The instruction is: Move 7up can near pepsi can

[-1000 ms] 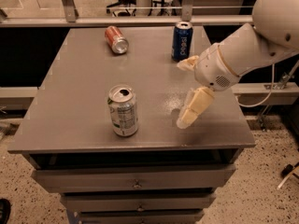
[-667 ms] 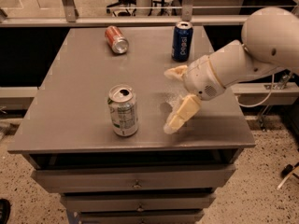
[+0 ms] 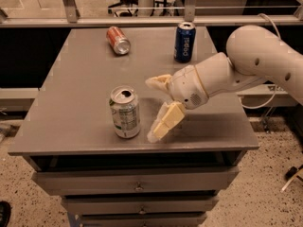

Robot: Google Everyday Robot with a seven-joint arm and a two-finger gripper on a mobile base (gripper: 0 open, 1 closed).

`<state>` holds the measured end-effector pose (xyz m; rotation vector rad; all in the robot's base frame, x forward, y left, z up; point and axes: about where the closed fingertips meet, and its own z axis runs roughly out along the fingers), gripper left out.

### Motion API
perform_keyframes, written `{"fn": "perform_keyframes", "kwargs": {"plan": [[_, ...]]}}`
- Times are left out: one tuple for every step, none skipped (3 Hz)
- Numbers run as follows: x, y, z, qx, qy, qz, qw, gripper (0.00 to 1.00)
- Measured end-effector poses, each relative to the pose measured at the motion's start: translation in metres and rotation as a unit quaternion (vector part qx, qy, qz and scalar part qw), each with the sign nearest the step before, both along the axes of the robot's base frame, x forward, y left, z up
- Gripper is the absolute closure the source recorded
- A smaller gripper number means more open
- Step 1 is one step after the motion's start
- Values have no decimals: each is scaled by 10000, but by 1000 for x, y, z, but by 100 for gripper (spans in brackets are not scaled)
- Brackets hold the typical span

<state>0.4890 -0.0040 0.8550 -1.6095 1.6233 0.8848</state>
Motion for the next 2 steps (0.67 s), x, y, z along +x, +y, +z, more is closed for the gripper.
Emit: {"fn": "perform_keyframes", "kwargs": {"plan": [[-5,22,6,313,119,168,9993,0],[-7,40,12,521,226,239,9981,0]]}}
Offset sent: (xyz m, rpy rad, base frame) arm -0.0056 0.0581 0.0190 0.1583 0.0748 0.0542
